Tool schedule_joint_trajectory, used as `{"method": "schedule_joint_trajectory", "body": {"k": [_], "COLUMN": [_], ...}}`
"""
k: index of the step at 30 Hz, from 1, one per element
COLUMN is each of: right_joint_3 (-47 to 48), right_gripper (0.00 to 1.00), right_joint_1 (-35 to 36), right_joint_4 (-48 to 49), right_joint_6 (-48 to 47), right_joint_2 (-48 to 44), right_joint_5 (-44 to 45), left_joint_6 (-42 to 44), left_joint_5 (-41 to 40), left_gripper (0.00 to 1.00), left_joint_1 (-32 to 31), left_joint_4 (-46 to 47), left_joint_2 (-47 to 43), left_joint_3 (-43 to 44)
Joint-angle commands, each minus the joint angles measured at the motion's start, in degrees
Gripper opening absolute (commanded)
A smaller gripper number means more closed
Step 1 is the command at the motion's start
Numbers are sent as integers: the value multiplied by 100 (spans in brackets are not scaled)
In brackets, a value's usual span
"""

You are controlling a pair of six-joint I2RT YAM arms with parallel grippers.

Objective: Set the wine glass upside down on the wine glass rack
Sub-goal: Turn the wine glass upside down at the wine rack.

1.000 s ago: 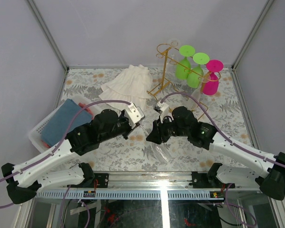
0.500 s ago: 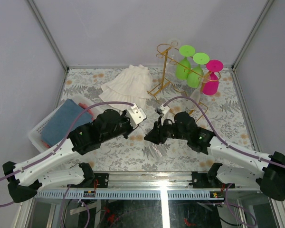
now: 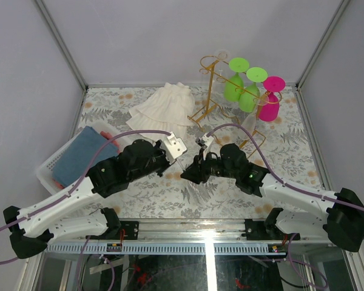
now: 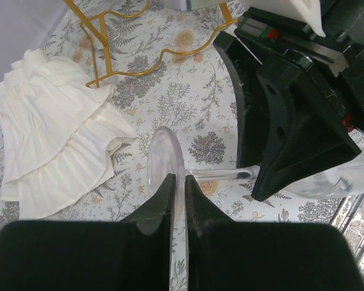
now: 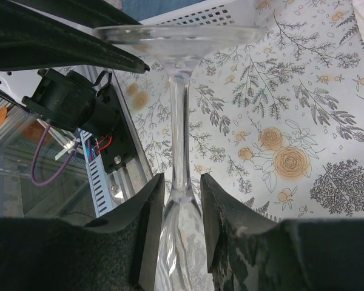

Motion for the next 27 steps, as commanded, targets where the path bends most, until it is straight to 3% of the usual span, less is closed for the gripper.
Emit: {"method": "schedule_joint_trajectory", "body": {"k": [1, 7, 11, 14, 19, 21, 27], "right_joint_3": [179, 99, 35, -45, -215, -254, -304], "right_gripper": [39, 50, 40, 40, 57, 59, 50], "right_joint_1": [19, 24, 21, 21, 23, 23, 20], "right_joint_4": [327, 465, 425, 370, 498, 531, 648], "right_joint_6": [-40, 4, -10, -24, 58, 81, 144], "right_joint_2": [38, -26, -147, -305, -640, -720, -651], "right_joint_5": [-54, 52, 180, 315, 459, 528, 633], "left_joint_6": [-96, -78, -52, -9, 56, 64, 36], "left_joint_5": [179, 170, 116, 88, 75, 72, 129], "left_gripper": [0, 0, 0, 0, 0, 0, 0], "left_joint_1": [-44, -41, -41, -43, -43, -49, -47], "left_joint_4": [703, 673, 647, 584, 478, 466, 477], "left_joint_2": [-48, 34, 31, 38, 79, 86, 135], "left_joint_3": [272, 284, 264, 265, 275, 277, 308]}}
